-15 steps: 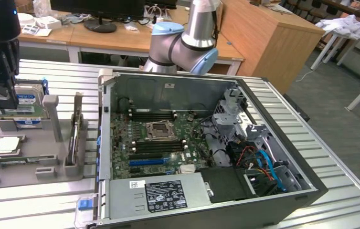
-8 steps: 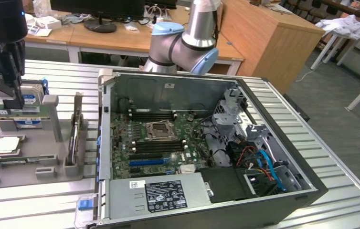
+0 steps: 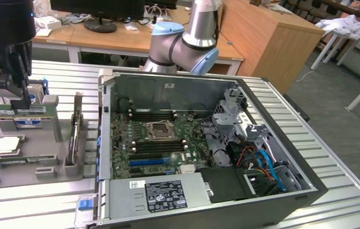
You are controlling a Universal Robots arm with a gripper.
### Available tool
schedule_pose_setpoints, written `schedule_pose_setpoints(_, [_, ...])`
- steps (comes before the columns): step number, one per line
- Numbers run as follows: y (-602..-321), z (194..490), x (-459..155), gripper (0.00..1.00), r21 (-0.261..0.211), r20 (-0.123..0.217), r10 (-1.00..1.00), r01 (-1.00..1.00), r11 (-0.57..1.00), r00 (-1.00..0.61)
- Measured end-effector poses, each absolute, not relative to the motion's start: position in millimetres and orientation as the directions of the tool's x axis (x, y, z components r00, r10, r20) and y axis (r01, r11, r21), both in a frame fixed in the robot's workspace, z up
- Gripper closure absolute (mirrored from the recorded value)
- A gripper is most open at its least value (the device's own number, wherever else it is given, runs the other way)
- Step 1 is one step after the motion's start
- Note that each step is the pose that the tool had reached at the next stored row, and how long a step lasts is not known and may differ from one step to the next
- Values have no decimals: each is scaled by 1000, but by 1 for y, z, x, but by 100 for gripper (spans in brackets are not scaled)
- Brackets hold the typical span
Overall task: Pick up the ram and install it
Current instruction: 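Pick up the ram and move it above insertion slot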
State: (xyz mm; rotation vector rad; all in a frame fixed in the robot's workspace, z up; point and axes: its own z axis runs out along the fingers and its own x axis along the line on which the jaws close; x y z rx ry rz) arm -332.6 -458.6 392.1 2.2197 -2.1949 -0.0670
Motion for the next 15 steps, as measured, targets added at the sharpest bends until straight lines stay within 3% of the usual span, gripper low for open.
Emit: schedule_pose_setpoints(15, [-459,392,-314,88,44,-17,-1000,-999,-12,11])
